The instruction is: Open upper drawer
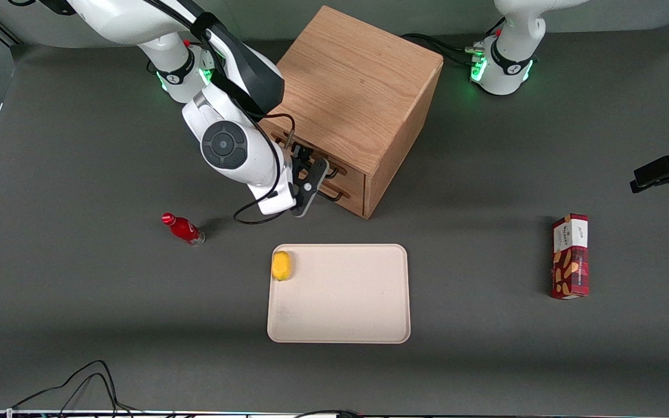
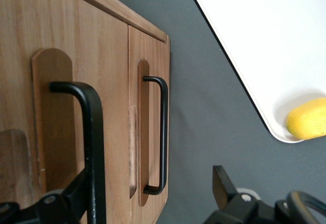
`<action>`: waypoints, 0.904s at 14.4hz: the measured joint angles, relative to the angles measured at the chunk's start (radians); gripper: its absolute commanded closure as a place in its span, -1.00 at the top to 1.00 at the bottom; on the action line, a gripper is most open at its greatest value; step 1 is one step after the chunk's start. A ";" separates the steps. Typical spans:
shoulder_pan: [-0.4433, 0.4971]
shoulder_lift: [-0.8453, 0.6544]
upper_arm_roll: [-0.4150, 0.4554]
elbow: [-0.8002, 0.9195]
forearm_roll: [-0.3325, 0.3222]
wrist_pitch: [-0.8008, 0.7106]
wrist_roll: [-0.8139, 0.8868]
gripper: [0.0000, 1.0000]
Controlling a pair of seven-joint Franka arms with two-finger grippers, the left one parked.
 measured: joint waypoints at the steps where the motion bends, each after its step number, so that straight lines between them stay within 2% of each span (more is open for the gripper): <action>1: 0.000 0.001 0.000 0.000 0.000 0.002 0.000 1.00; 13: -0.029 0.014 -0.016 0.008 -0.018 0.024 -0.074 1.00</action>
